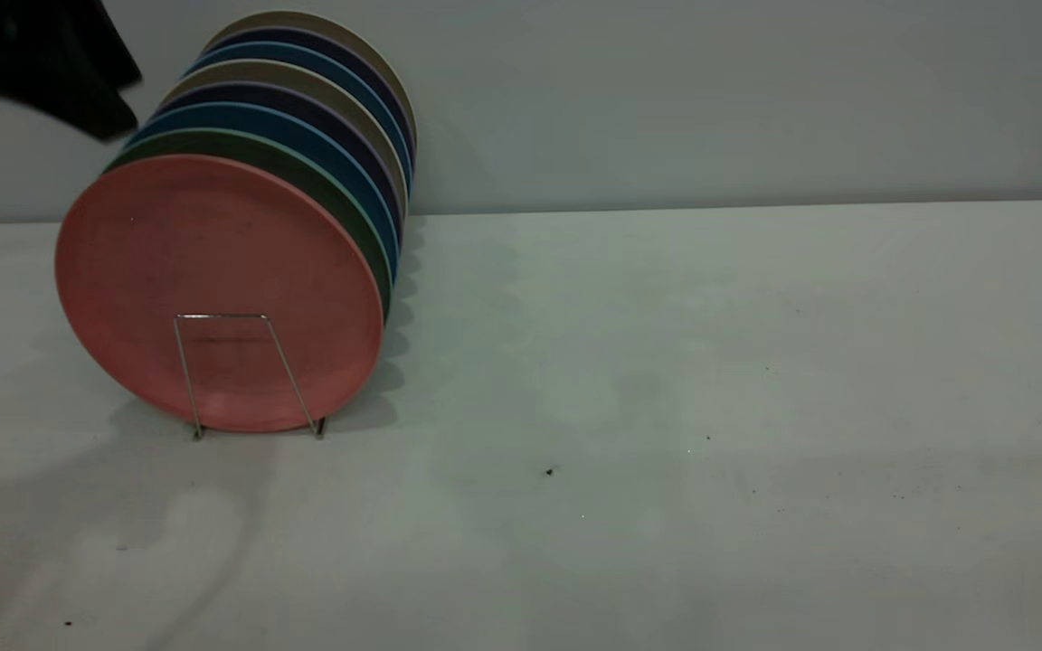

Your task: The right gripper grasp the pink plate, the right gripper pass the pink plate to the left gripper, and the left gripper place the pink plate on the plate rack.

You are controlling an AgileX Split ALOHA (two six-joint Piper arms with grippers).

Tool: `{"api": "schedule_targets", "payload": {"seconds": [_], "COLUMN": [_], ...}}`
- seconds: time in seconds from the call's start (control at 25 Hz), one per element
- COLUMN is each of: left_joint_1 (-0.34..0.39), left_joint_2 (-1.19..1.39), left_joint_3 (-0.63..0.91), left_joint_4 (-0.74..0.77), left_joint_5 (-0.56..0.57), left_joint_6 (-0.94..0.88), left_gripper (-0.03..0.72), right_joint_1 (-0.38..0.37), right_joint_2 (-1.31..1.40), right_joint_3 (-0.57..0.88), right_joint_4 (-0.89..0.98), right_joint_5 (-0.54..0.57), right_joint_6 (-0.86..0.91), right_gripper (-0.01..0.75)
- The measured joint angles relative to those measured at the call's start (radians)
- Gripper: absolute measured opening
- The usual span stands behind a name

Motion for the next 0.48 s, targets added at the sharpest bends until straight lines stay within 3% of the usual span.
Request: {"api": "schedule_targets", "payload": {"seconds": [0.24, 0.48], "left_joint_1": [0.0, 0.0], "left_joint_2": [-0.211, -0.408], "left_joint_3": [0.0, 0.0], "left_joint_4": [0.003, 0.028], "left_joint_5": [0.124, 0.373], "left_joint_6": [-0.302, -0.669], "left_gripper": [0.387, 0.387], "right_joint_1": [0.012, 0.119], "right_joint_2": [0.0, 0.0], "right_joint_3": [0.002, 0.009], "right_joint_4": [-0.099, -0.179], "right_joint_5": [-0.002, -0.006], "right_joint_6": [0.092, 0.178], "right_gripper": [0.446, 0.446]}}
